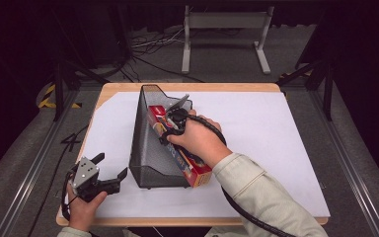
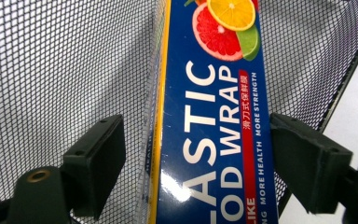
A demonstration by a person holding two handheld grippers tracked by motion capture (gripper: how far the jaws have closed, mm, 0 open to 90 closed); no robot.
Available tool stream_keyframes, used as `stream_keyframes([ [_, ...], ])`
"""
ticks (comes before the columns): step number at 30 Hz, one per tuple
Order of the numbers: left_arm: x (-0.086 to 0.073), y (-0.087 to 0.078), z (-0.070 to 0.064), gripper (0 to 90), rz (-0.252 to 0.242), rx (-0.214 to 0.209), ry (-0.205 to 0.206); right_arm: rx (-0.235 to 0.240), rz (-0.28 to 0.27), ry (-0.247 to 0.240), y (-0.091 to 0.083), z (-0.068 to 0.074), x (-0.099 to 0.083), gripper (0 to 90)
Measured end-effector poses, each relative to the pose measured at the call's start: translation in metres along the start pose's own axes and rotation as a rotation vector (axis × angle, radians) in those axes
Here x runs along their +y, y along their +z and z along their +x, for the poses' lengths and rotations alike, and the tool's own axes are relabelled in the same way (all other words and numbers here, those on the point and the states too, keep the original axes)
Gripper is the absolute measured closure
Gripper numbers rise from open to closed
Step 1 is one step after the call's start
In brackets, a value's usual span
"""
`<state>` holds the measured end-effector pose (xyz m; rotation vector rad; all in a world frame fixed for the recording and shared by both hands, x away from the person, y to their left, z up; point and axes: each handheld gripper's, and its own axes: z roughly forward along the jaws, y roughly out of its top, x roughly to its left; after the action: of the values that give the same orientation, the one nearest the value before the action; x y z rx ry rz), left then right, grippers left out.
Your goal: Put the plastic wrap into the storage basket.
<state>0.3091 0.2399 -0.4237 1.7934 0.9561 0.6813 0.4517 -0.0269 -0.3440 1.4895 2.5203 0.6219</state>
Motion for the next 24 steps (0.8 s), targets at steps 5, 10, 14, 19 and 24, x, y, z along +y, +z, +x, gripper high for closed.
stream_keyframes([
  [5, 0.0, 0.0, 0.0, 9.0, -0.001, 0.001, -0.001, 0.003, -0.031, -0.007, -0.008, 0.0, 0.002, 19.8],
  [10, -0.001, -0.001, 0.0, 9.0, 0.001, 0.003, -0.004, 0.011, -0.121, -0.03, -0.017, -0.002, 0.001, 19.8],
  [14, -0.001, -0.001, 0.001, 9.0, 0.003, 0.006, 0.002, 0.049, -0.245, -0.038, -0.034, -0.007, -0.002, 19.8],
  [19, -0.002, -0.002, 0.001, 9.0, 0.001, 0.009, -0.009, 0.081, -0.332, -0.046, -0.05, -0.013, -0.007, 19.7],
  [24, -0.001, -0.001, 0.001, 9.0, 0.003, 0.01, -0.005, 0.104, -0.424, -0.067, -0.067, -0.025, -0.015, 18.9],
])
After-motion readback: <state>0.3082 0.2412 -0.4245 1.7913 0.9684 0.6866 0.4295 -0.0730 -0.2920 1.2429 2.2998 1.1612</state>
